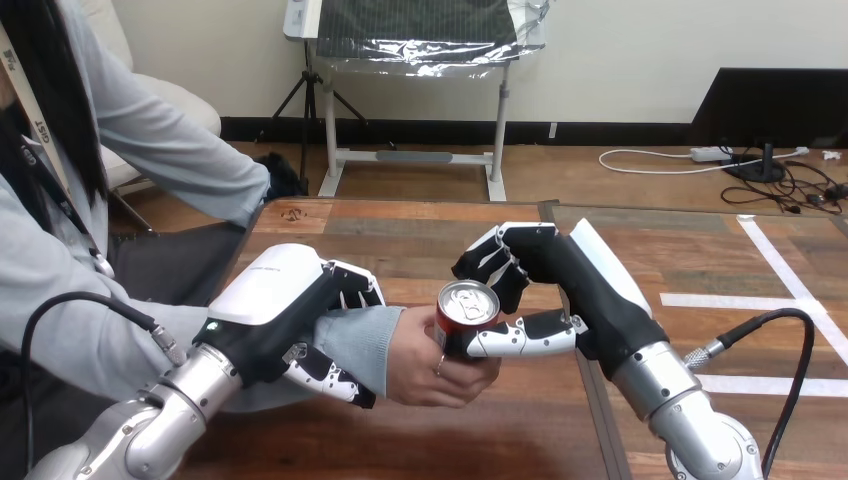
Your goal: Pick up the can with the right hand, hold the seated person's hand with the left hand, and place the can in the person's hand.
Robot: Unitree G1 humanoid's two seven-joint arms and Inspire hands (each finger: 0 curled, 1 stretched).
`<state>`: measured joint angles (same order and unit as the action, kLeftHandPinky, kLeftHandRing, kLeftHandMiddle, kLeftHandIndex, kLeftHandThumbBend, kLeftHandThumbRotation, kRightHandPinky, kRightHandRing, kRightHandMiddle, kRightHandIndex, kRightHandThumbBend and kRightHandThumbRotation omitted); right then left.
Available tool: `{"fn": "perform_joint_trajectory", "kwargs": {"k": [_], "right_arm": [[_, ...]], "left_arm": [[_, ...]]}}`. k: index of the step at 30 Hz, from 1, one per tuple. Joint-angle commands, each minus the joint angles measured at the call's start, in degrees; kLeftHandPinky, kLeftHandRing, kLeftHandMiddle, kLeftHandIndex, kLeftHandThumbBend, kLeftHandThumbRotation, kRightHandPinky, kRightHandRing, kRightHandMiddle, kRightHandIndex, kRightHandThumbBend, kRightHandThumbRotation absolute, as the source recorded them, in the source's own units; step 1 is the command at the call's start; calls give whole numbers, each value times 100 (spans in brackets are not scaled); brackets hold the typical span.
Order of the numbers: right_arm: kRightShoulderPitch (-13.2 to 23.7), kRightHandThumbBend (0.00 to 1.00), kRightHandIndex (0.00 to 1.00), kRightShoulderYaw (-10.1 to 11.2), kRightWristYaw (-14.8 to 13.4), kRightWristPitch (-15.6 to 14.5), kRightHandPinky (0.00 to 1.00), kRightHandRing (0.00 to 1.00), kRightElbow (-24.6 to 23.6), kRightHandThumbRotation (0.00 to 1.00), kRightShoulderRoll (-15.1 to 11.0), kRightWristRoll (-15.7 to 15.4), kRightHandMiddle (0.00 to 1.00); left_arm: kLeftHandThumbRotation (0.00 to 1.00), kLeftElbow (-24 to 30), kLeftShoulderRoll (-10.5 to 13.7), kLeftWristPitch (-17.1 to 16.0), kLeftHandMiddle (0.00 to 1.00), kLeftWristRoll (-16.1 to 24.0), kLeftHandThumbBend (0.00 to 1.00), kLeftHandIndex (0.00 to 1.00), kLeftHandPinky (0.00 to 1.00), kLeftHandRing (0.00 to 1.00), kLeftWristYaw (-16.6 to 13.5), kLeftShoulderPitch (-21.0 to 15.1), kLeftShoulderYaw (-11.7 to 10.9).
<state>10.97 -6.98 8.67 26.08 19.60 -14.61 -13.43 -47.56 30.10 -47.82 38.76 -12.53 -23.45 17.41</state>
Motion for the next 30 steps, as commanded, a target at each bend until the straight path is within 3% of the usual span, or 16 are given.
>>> {"fn": "perform_joint_trajectory", "kwargs": {"k": [1, 21, 25, 30], "right_arm": [[235, 77, 51, -53, 18, 71, 34, 38, -486, 0, 140, 119, 45], [238, 77, 51, 2, 92, -6, 33, 37, -542, 0, 158, 154, 45], [249, 78, 52, 13, 88, 29, 35, 38, -511, 0, 156, 165, 46], [252, 81, 59, 11, 73, -51, 42, 47, -551, 2, 129, 107, 54]], "left_arm": [[1, 74, -193, -175, 43, -113, 96, 47, 31, 36, -129, -549, 14], [1, 46, -187, -203, 44, -100, 97, 47, 33, 37, -147, -524, 10], [1, 48, -192, -188, 44, -124, 98, 47, 33, 37, -139, -507, -7], [5, 59, -196, -171, 46, -161, 99, 49, 35, 39, -123, -483, -29]]}}
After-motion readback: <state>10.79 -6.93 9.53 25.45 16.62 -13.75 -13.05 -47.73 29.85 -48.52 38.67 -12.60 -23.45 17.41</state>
